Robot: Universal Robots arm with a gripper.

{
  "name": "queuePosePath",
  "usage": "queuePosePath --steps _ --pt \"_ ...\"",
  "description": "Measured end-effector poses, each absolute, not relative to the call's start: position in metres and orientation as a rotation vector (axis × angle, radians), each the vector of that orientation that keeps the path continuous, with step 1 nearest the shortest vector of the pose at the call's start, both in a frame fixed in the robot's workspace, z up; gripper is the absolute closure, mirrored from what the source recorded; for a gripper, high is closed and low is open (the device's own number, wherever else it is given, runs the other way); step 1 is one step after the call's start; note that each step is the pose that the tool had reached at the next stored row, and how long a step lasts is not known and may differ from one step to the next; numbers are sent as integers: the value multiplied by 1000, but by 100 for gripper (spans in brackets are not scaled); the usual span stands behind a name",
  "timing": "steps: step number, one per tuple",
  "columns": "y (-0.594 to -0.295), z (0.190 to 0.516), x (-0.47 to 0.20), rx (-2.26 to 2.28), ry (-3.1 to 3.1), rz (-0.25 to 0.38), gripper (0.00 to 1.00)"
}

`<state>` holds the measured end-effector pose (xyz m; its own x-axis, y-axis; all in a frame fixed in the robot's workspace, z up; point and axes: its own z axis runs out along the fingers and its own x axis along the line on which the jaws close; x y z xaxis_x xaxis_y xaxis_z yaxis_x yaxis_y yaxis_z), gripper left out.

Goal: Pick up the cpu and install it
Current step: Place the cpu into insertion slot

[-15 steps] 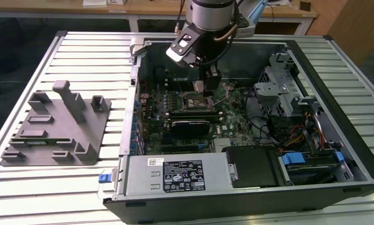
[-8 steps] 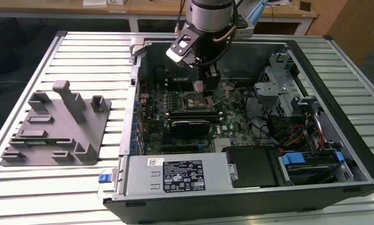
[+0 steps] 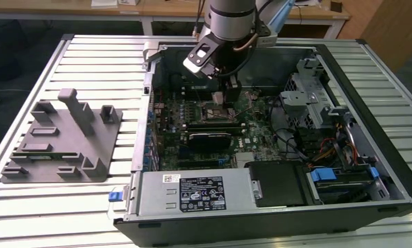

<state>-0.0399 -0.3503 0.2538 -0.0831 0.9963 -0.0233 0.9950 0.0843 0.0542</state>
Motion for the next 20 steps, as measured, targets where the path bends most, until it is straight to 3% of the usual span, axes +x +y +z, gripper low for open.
queuePosePath --steps 20 --pt "-349 236 -40 2102 2256 30 45"
